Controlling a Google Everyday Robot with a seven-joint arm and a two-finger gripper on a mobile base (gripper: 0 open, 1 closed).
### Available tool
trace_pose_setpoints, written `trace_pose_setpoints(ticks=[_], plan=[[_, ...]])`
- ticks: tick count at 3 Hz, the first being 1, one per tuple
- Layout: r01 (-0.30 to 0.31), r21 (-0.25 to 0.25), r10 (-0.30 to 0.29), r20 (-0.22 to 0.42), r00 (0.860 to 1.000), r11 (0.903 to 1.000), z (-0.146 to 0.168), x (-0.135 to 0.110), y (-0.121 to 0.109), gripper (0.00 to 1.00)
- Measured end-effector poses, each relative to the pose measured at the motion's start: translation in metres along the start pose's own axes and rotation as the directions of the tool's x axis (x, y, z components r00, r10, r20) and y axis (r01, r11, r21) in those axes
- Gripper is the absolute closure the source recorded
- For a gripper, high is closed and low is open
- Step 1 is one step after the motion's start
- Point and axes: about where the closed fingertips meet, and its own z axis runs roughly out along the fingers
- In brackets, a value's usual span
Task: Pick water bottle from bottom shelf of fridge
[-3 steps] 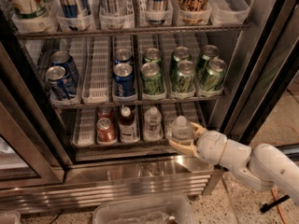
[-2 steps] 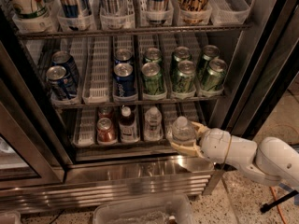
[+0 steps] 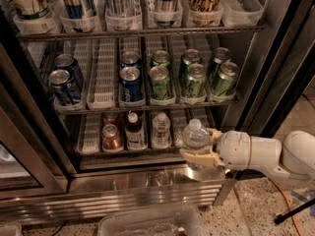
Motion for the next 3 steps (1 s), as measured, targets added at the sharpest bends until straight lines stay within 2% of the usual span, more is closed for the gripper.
trace_pose_setpoints(ticks=[1,2,3], plan=[[-0.107,-0.049,0.106,-0.026,0.994,0.9931,-0.006,-0.014,0.012,1.00],[-0.175,-0.059,0.172,-0.050,0.984,0.9829,-0.010,-0.027,0.023,1.00],[-0.180,-0.060,0.177,-0.052,0.983,0.9819,-0.010,-0.028,0.023,1.00]])
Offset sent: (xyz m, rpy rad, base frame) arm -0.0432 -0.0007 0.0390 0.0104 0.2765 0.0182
